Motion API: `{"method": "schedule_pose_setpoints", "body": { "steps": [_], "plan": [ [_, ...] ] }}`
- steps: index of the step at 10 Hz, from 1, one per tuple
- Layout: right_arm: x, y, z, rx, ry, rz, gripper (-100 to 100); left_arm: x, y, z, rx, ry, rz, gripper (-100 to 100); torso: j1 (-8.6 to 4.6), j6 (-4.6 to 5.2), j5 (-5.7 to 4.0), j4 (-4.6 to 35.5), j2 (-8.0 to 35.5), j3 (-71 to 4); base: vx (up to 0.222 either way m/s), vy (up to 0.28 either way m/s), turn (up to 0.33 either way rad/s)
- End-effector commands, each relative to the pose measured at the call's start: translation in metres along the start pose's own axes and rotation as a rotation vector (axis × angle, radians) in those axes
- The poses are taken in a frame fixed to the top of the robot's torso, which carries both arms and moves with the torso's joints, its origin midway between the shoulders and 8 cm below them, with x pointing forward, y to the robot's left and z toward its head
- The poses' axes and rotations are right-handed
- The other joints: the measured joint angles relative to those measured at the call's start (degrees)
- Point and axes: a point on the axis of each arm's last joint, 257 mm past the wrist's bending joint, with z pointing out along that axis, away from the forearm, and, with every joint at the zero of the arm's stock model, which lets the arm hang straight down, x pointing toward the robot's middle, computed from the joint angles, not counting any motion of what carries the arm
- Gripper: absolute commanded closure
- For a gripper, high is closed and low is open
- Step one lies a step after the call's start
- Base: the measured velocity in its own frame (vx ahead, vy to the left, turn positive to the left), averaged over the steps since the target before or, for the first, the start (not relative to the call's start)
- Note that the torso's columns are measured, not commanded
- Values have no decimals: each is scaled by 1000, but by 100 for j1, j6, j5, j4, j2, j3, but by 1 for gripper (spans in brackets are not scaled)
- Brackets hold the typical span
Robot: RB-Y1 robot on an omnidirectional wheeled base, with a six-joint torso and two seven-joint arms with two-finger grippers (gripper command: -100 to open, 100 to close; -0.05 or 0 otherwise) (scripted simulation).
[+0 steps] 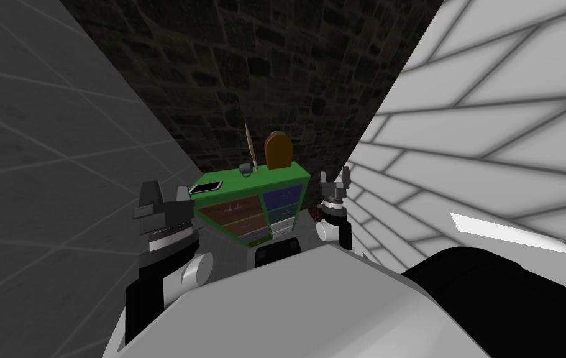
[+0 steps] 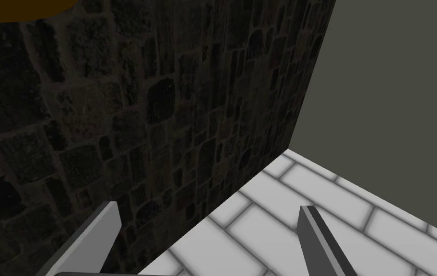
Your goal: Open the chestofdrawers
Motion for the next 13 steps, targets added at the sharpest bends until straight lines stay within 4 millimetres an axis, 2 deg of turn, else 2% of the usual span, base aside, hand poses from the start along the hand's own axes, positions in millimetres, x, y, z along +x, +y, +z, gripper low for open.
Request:
{"method": "schedule_pose_setpoints", "body": {
  "steps": [1,9,10,11,13],
  "plan": [
    [0,0,0,0,0,0,0,0,0,0,0,0,0,0,0,0,0,235,232,-467,0,0,0],
    [0,0,0,0,0,0,0,0,0,0,0,0,0,0,0,0,0,3537,3539,-7073,0,0,0],
    [0,0,0,0,0,0,0,7,7,-1,-7,43,17,-100,0,0,0,3960,3962,-7919,2,-34,-4],
    [0,0,0,0,0,0,0,10,12,-3,-13,60,24,-100,-9,1,-2,4149,4155,-8313,-13,-59,-3],
    [0,0,0,0,0,0,0,16,32,-8,-39,100,45,-100,-11,0,-3,4222,4225,-8450,-18,-90,-4]
  ]
}}
